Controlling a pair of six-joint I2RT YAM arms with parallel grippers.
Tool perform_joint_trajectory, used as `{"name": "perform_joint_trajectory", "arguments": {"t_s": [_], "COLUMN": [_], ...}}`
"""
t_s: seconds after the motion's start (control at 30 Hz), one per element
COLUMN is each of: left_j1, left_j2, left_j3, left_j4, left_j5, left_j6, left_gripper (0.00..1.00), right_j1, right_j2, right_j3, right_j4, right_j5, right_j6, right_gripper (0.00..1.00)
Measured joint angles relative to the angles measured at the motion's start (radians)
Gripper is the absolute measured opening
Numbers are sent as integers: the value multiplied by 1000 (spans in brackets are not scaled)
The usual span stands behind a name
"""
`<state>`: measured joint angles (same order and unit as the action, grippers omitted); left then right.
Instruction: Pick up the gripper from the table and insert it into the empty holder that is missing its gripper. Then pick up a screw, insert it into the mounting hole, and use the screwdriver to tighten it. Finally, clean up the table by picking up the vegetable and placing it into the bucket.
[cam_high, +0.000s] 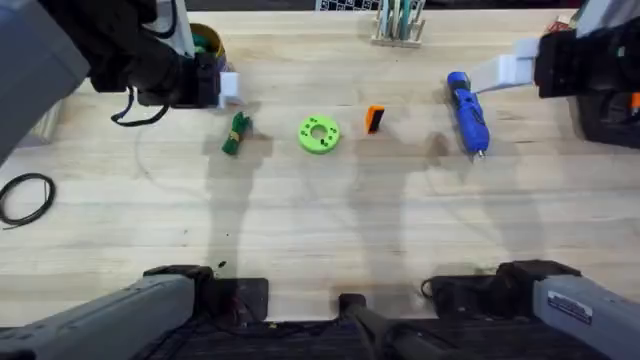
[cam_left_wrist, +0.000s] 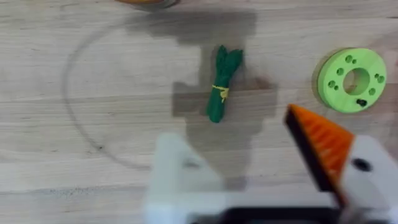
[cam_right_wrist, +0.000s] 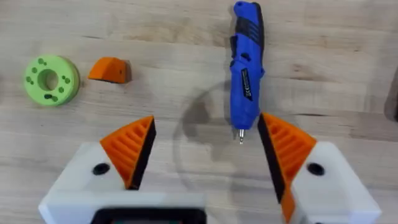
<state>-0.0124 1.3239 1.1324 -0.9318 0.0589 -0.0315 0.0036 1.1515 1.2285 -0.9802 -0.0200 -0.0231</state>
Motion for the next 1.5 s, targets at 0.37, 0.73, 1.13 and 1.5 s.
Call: {"name": "perform_joint_trajectory", "arguments": {"t_s": [0.37, 0.73, 1.13, 1.5], "left_j1": [0, 0, 0, 0], "left_j2": [0, 0, -1, -244], "left_j3": [0, 0, 0, 0], "left_j4": [0, -167, -155, -74], "left_j5": [0, -9, -30, -58], "left_j6": [-4, -4, -4, -4], "left_gripper": [985, 985, 986, 986], "right_j1": [0, 0, 0, 0], "right_j2": [0, 0, 0, 0], "right_j3": [0, 0, 0, 0], "right_j4": [0, 0, 0, 0], "right_j5": [0, 0, 0, 0], "right_j6": [0, 0, 0, 0], "right_gripper": [991, 993, 992, 991]}}
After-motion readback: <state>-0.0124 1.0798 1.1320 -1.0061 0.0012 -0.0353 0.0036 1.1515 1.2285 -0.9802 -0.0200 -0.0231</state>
